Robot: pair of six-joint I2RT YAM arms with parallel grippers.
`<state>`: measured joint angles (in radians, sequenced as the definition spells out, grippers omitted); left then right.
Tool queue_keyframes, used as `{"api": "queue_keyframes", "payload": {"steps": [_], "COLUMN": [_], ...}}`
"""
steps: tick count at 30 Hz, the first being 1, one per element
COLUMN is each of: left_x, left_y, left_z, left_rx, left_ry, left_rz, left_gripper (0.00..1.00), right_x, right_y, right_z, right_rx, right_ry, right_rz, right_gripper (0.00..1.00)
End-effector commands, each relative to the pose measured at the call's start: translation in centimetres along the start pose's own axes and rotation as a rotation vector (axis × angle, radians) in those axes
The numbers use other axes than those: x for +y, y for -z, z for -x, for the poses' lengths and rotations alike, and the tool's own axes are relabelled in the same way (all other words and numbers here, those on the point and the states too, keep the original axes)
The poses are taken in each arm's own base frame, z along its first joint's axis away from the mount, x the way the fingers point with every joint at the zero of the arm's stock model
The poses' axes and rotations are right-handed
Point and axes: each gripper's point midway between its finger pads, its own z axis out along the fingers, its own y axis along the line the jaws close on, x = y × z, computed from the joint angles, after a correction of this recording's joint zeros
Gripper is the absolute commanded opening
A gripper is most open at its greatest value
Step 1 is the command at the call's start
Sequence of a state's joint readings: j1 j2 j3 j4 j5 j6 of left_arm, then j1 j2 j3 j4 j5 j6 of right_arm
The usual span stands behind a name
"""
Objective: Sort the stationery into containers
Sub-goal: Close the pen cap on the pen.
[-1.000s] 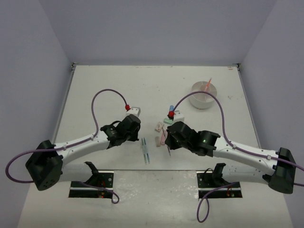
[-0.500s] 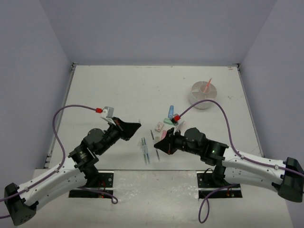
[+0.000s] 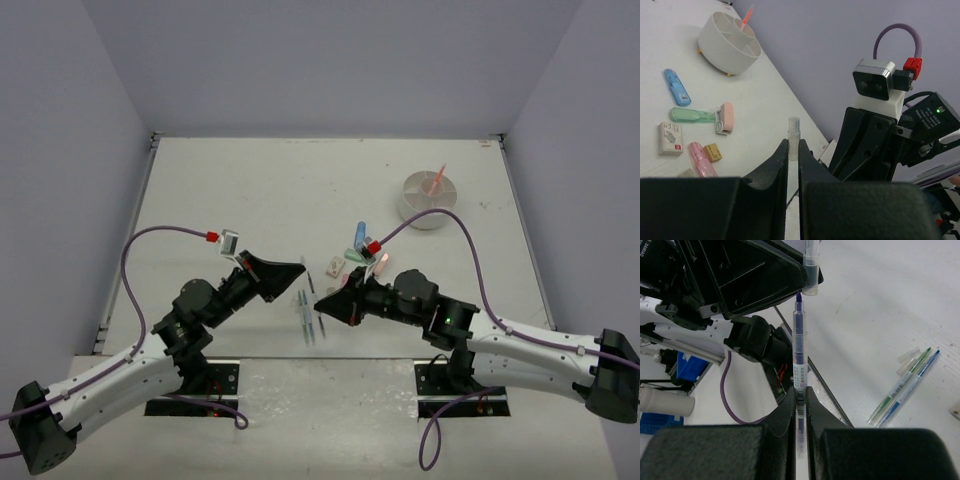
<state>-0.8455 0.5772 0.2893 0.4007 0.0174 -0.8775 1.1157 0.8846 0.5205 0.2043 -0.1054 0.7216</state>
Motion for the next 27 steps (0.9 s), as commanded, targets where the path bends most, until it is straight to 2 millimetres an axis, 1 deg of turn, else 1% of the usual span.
{"api": "queue_keyframes", "payload": {"steps": [1, 7, 12, 27], "left_x": [-1.7, -1.7, -1.8, -1.3], "left_y": [0.1, 0.1, 0.1, -0.2], "left_z": [0.9, 1.4, 1.6, 0.9], "left_rx": [-0.042, -0.067, -0.076, -0.049], "left_ry": [0.017, 0.024, 0.024, 0.029], "left_rz": [-0.080, -0.082, -0.080, -0.070], "left_gripper": [0.00, 0.00, 0.00, 0.00], "right_x": [1.6, 1.7, 1.3, 1.5], "right_y": [-0.2, -0.5, -0.6, -0.5], "right_z": [0.6, 0.2, -0.1, 1.4], "right_rx": [-0.013, 0.007, 0.012, -0.020], "right_ry": [0.006, 0.007, 0.001, 0.021], "right_rz": [0.056, 0.050, 0.031, 0.003], "right_gripper": [0.00, 0.00, 0.00, 0.00]}}
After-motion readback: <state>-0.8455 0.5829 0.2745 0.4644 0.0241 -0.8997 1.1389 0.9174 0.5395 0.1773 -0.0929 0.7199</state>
